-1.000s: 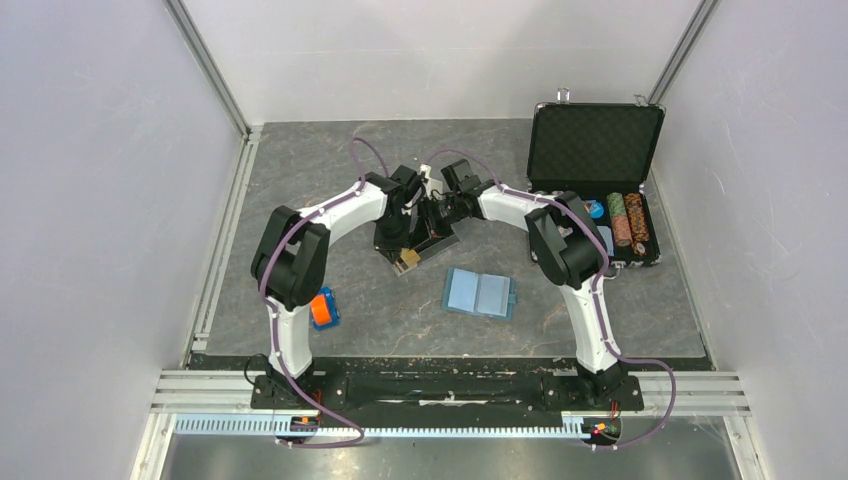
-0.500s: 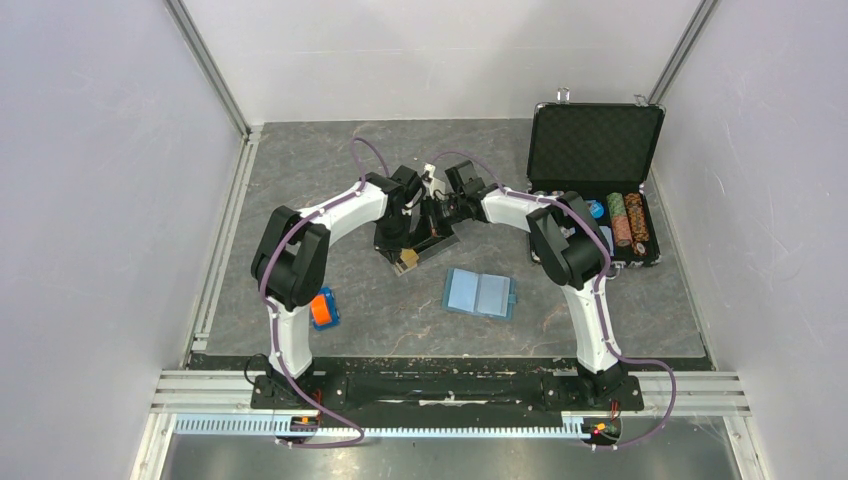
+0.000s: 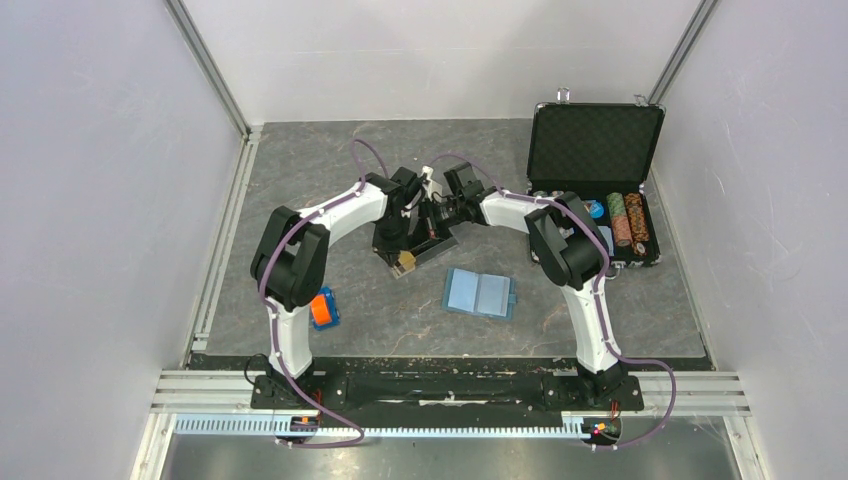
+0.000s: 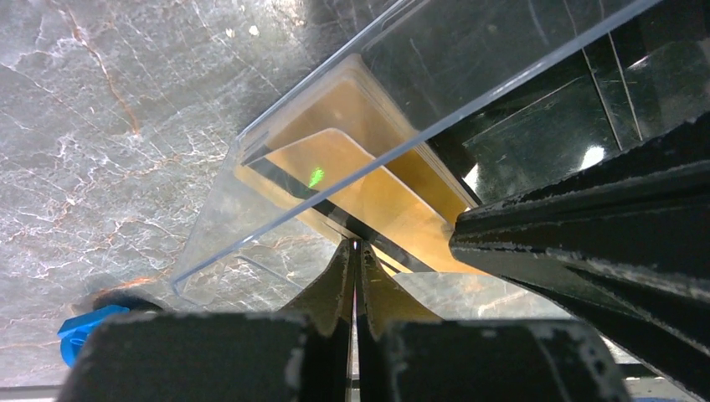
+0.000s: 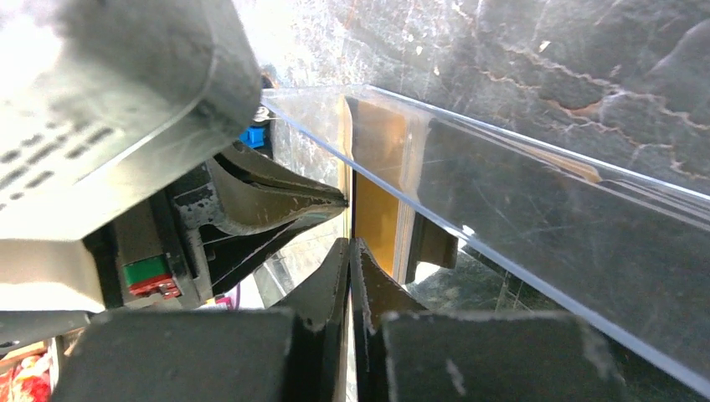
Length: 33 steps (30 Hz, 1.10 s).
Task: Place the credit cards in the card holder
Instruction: Pick up the credit card from the storage box.
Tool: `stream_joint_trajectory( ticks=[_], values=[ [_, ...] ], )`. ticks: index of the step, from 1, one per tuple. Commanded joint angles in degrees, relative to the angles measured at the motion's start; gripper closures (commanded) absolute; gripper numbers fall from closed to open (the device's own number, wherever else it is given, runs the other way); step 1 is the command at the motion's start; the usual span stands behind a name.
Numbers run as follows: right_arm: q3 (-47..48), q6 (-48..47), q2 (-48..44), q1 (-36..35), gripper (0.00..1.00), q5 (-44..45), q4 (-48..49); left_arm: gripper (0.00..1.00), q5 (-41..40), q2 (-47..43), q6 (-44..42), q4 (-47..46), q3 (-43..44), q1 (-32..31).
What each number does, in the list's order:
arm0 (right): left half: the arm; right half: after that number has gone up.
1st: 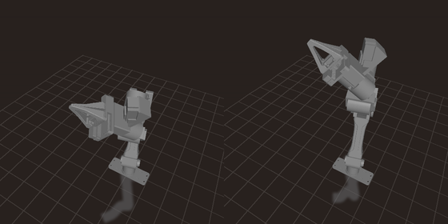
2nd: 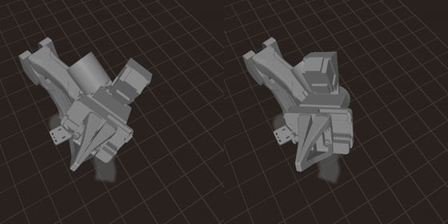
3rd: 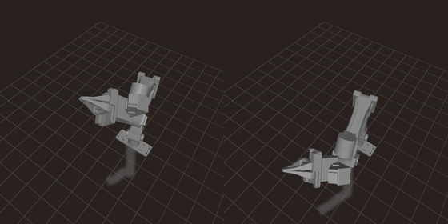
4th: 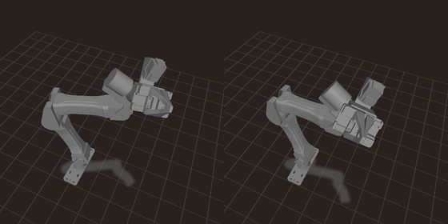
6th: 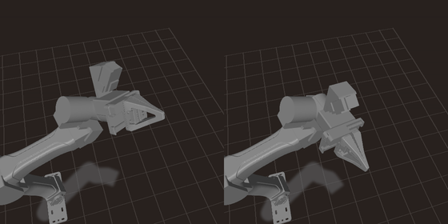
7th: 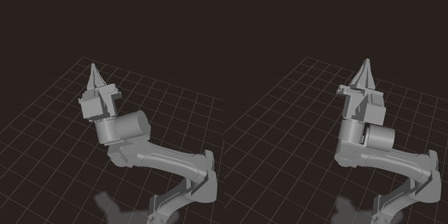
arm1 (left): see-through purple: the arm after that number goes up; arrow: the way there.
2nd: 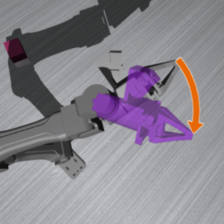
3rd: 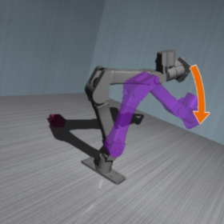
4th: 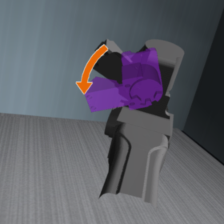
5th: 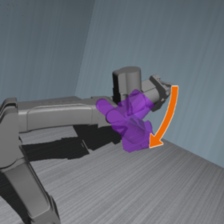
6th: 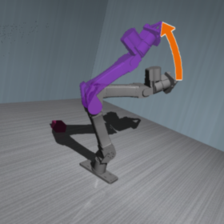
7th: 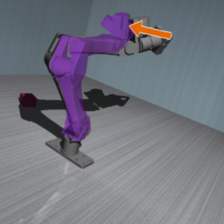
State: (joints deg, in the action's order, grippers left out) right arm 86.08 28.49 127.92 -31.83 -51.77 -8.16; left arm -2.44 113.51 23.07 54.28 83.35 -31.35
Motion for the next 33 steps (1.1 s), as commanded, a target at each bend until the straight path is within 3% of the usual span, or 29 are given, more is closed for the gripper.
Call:
stream_joint_trajectory(
  ticks=[1,5,8,13,16,22,29,33],
  values=[
    [-1.8,2.1,0.5,-4.3,1.0,-8.0,0.7,0.98,2.2,2.3,-1.1,-6.2,-2.0,-1.1],
    [-3.6,3.9,0.1,-4.4,0.99,-9.4,4.0,0.98,2.2,1.8,-1.3,-6.4,-2.1,-1.1],
    [-4.4,4.1,0.2,-4.6,0.88,-9.2,5.0,0.97,2.1,0.9,-1.3,-7.3,-2.5,-1.1],
    [-4.2,3.3,1.2,-5.3,0.86,-8.3,4.7,0.97,2.2,0.6,-1.3,-8.1,-2.5,-1.1],
    [-3.3,1.1,1.3,-5.3,1.0,-6.2,1.7,0.97,2.2,0.2,-1.3,-8.1,-2.5,-1.1],
    [2.5,-5.7,-0.4,-4.9,1.0,-0.4,-8.7,0.92,0.9,-4.9,-0.6,-9.0,-3.2,-1.1],
    [2.2,-5.9,-9.6,-3.0,1.0,4.0,-9.5,0.82,0.0,-16.1,0.9,-9.2,-2.8,-1.1],
    [-0.5,-5.5,-16.0,-2.1,1.0,5.4,-9.4,0.76,5.5,-20.8,2.5,-10.9,-4.1,-1.2]
  ],
)
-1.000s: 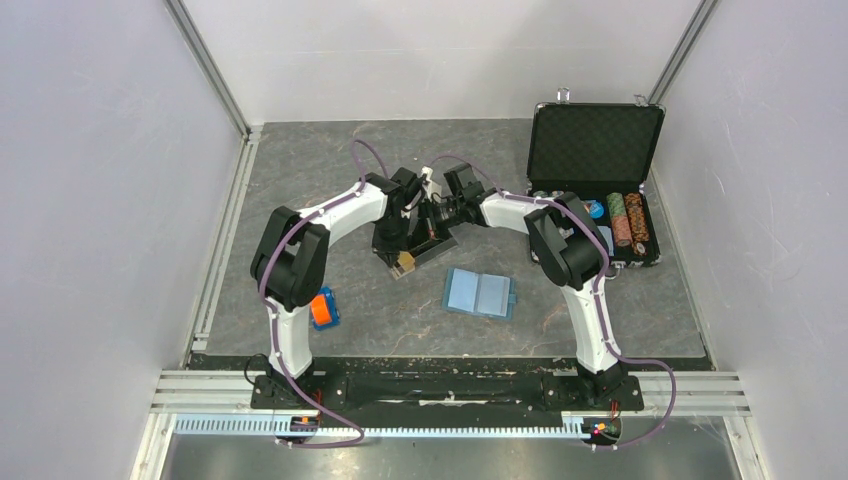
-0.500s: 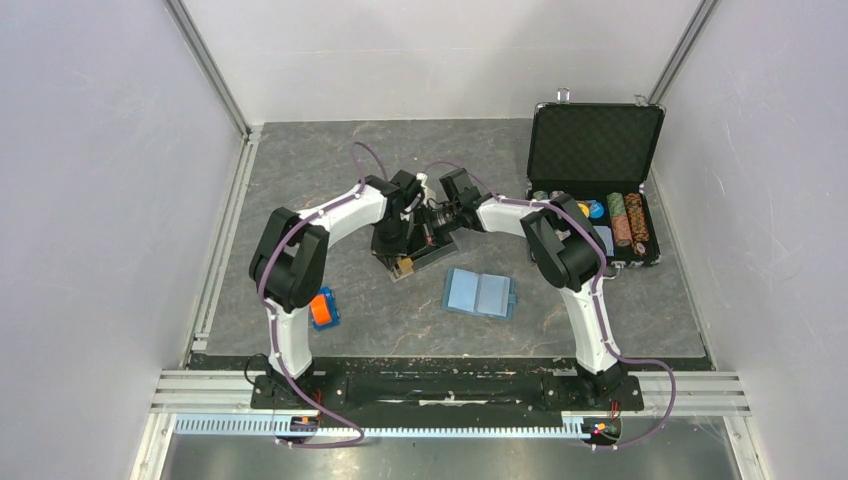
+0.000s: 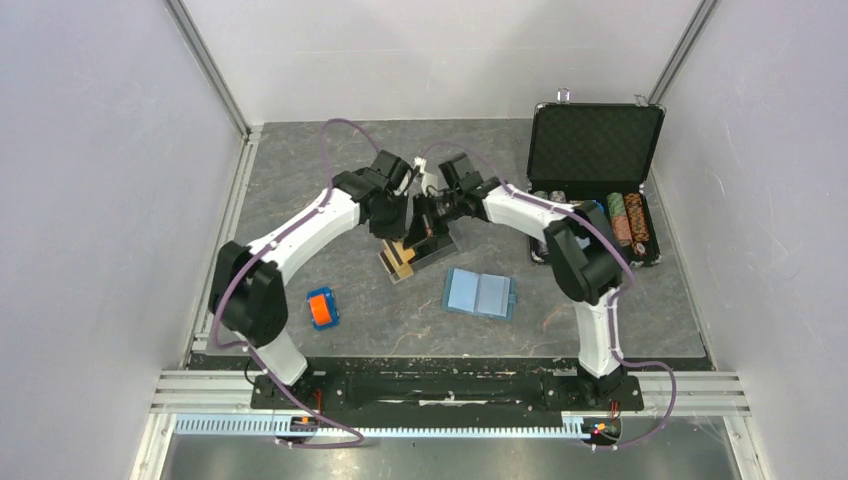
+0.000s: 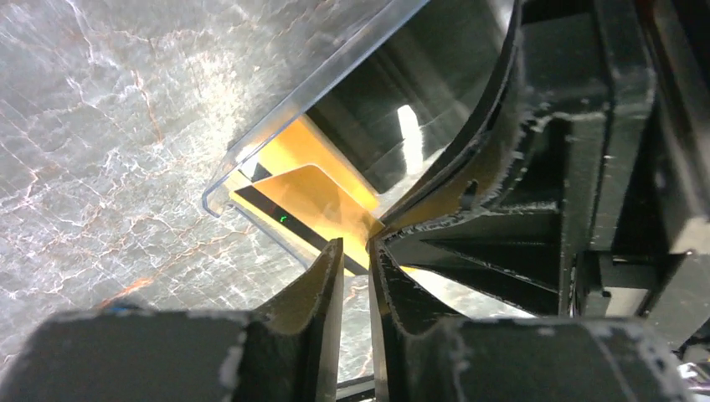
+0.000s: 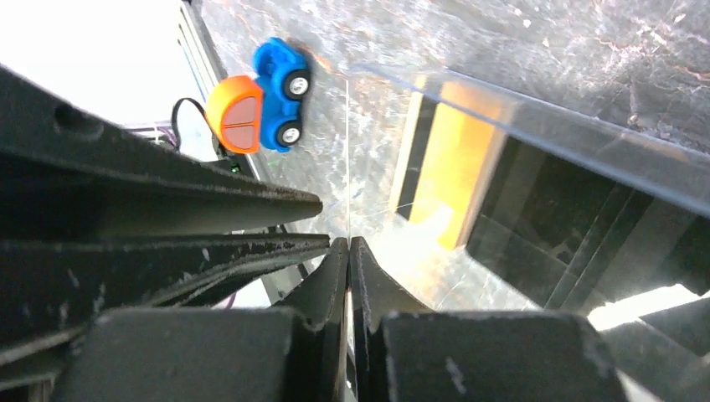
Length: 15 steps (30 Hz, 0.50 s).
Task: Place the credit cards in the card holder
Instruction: Pick up the credit card from the storage box.
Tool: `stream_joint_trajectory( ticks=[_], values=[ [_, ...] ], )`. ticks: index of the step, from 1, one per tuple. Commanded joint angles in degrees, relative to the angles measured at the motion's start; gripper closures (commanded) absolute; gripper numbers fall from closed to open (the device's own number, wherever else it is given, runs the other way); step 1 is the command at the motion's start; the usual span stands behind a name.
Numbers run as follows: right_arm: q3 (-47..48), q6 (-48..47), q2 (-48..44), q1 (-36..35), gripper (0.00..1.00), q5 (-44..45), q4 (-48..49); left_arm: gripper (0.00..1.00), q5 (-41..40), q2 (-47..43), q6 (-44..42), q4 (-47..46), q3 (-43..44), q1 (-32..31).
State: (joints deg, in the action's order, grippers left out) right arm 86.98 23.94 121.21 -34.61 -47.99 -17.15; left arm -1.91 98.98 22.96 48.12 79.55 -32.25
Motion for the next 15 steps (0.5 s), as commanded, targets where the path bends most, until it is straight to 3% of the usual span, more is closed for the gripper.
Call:
stream_joint_trajectory(
  ticks=[1,9,15],
  values=[
    [-2.5,-0.9,-10.9,1.0,1.0,1.9,-0.4,0.75,7.0,-7.2,3.4,-5.7,-1.0,-0.3],
    [-17.1,0.3,-24.9,4.9,1.0,3.8,1.4,0.74,15.3,-10.9,10.3,-14.0,-10.4,-4.5],
    [-29.0,0.9,-34.8,10.7,1.0,3.5,2.1,0.73,17.8,-7.0,12.7,-17.8,-14.0,-9.0]
  ],
)
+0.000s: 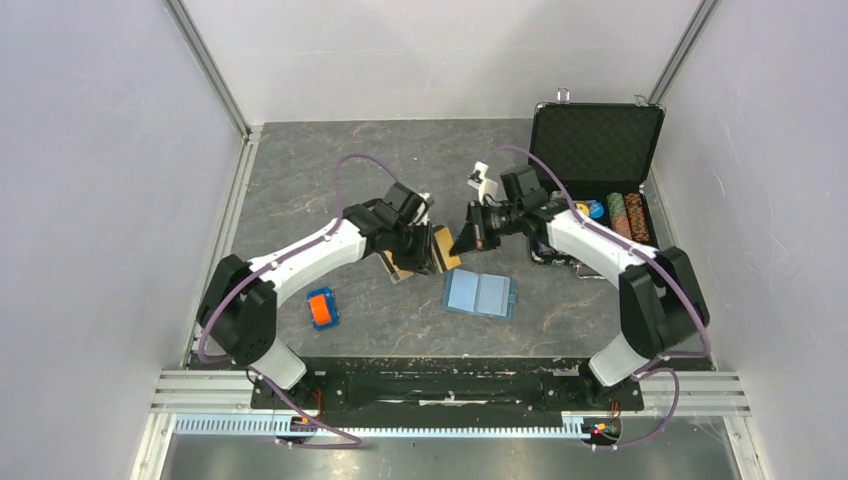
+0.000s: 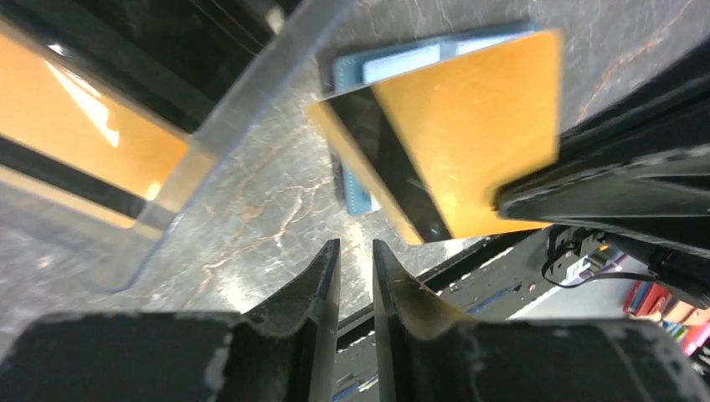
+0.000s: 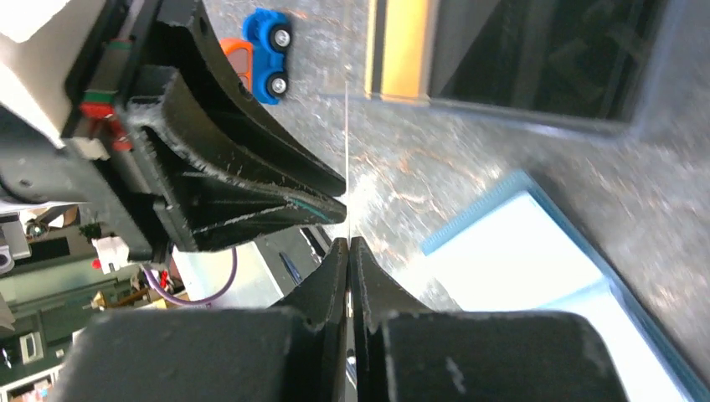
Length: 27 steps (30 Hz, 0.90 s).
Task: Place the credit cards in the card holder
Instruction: Pick up the credit card from the storage box, then insert the credit card into the card holder.
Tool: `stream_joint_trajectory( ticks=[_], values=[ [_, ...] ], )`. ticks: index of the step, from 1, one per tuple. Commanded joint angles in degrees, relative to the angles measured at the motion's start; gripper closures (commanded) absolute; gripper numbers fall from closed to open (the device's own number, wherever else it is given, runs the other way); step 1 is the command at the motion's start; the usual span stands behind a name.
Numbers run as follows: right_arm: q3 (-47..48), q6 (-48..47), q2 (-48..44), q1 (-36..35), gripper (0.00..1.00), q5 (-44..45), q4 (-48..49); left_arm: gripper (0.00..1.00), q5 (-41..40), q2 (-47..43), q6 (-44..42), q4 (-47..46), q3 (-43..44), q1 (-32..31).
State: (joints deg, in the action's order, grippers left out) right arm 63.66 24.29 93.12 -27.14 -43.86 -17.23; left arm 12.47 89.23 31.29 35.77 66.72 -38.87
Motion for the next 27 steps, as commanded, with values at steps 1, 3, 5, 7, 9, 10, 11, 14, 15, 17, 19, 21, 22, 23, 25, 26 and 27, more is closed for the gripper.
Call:
stream_joint_trajectory(
  ticks=[1,3,5,7,9,10,11,14,15,17,19,21,22,23,25,26,27],
  values=[
    [-7.4,0.4,-8.6,4.5,1.0,-0.7,2.1,0.73,3.2,3.7,4.3,-5.5,-1.1,-3.0],
    [-11.1,0.0,-11.7,6.8,1.0,-1.1,1.7,0.73,2.7,5.8,4.2,-5.8,-1.1,-3.9],
    [-13.8,-0.8,-14.1,8.7,1.0,-1.1,0.5,0.73,2.4,8.3,3.9,-5.8,-0.8,-4.5],
    [-15.1,-2.5,-15.1,10.0,1.0,-1.0,-2.3,0.73,1.8,10.3,3.2,-5.7,0.0,-5.2],
    [-15.9,-4.3,-15.7,10.6,1.0,-0.3,-4.7,0.73,1.4,12.5,2.5,-5.2,1.2,-6.1],
    [-16.3,-4.8,-16.0,10.8,1.0,0.1,-5.4,0.73,0.8,13.7,2.1,-4.7,2.2,-6.8],
    [-16.9,-5.1,-16.3,11.0,1.0,0.4,-5.9,0.73,0.3,14.6,1.9,-4.4,2.9,-7.3],
    [-19.0,-5.4,-16.6,11.8,1.0,1.4,-6.6,0.74,-1.7,17.7,1.4,-2.9,5.4,-8.8],
    [-19.5,-5.6,-16.4,12.0,1.0,1.7,-6.9,0.74,-2.5,18.7,1.4,-1.7,6.5,-9.1],
    [-20.5,-6.2,-16.0,12.3,1.0,2.0,-7.4,0.75,-3.2,19.9,1.3,-0.7,7.4,-9.5],
    [-21.5,-6.5,-15.5,12.5,1.0,2.4,-7.3,0.76,-2.6,20.1,1.4,-1.1,7.3,-9.6],
    [-22.4,-7.2,-15.0,12.9,1.0,2.8,-7.1,0.78,-1.3,19.9,1.8,-2.2,6.8,-9.8],
    [-22.8,-7.6,-14.7,13.1,1.0,3.2,-7.1,0.79,-0.8,19.8,2.1,-2.8,6.4,-9.8],
    [-23.2,-8.1,-14.5,13.5,1.0,3.5,-7.0,0.79,0.0,19.5,2.6,-3.4,6.0,-9.8],
    [-24.3,-8.5,-14.3,14.3,1.0,4.1,-6.4,0.81,1.4,18.9,3.2,-5.2,5.0,-9.9],
    [-25.1,-8.5,-14.3,14.6,1.0,4.0,-5.4,0.81,1.7,18.6,3.5,-5.7,4.6,-9.9],
    [-25.7,-8.3,-14.2,14.7,1.0,3.8,-4.5,0.82,1.8,18.4,3.8,-6.1,4.2,-9.9]
  ],
)
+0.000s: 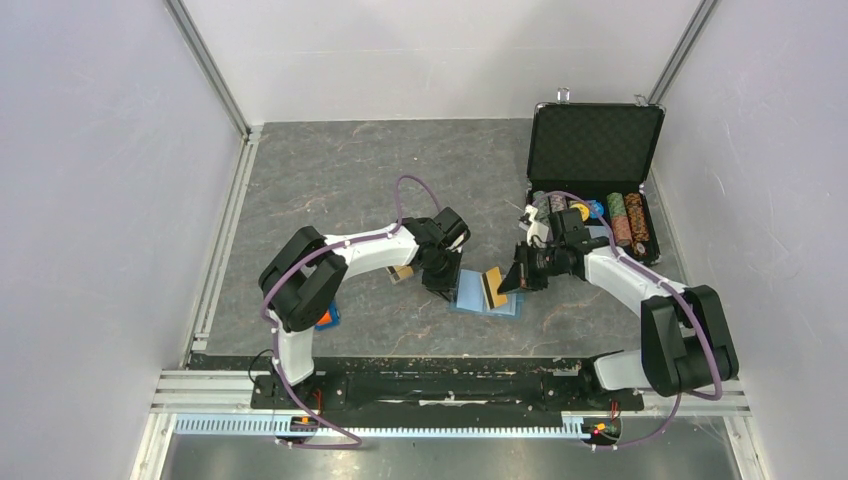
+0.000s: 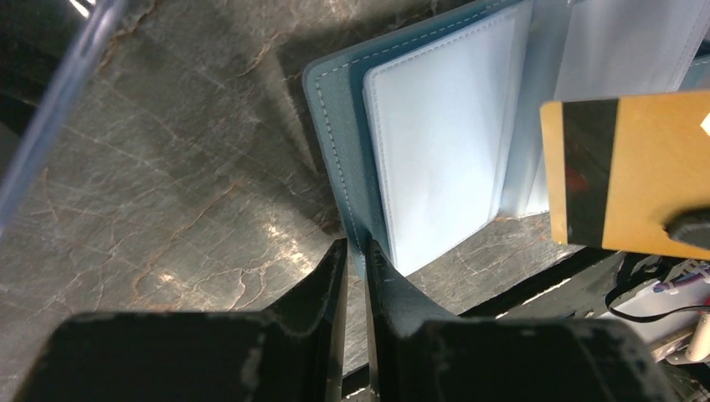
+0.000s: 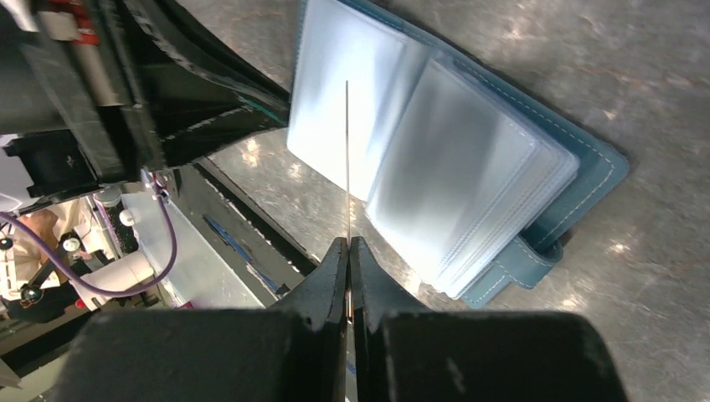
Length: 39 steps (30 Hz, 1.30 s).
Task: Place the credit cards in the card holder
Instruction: Insert the credit card into the card holder.
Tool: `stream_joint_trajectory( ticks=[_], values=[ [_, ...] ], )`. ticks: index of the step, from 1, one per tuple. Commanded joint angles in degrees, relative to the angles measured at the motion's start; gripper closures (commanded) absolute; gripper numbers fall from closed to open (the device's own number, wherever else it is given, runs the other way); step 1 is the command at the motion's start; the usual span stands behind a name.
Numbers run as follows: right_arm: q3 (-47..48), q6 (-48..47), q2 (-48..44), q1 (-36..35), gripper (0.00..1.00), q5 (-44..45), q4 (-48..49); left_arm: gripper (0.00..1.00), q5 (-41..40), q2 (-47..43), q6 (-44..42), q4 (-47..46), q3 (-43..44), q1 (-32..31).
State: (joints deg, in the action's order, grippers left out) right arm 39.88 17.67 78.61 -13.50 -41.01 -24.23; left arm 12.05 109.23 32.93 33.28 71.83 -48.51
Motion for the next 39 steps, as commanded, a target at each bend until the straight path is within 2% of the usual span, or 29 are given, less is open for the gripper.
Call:
stream_joint_trajectory(
  ticks=[1,12,22,39],
  values=[
    [-2.5,-1.5,0.7,1.2,1.0,0.2,3.3,0.83,2.4,-1.7,2.2,-3.7,-1.1,-0.3],
    [-6.1,-1.2,3.5,2.0,1.0,-0.1,6.5,0.89,3.3,-1.0,2.6,-4.1,-1.5,-0.3],
    [-4.7,-1.8,5.0,4.2,1.0,1.7,6.4,0.92,3.9,-0.4,2.6,-4.1,-1.5,-0.3],
    [1.2,-6.3,14.0,4.2,1.0,-6.2,5.4,0.95,4.3,3.2,1.1,-1.6,1.3,-0.3]
  ],
)
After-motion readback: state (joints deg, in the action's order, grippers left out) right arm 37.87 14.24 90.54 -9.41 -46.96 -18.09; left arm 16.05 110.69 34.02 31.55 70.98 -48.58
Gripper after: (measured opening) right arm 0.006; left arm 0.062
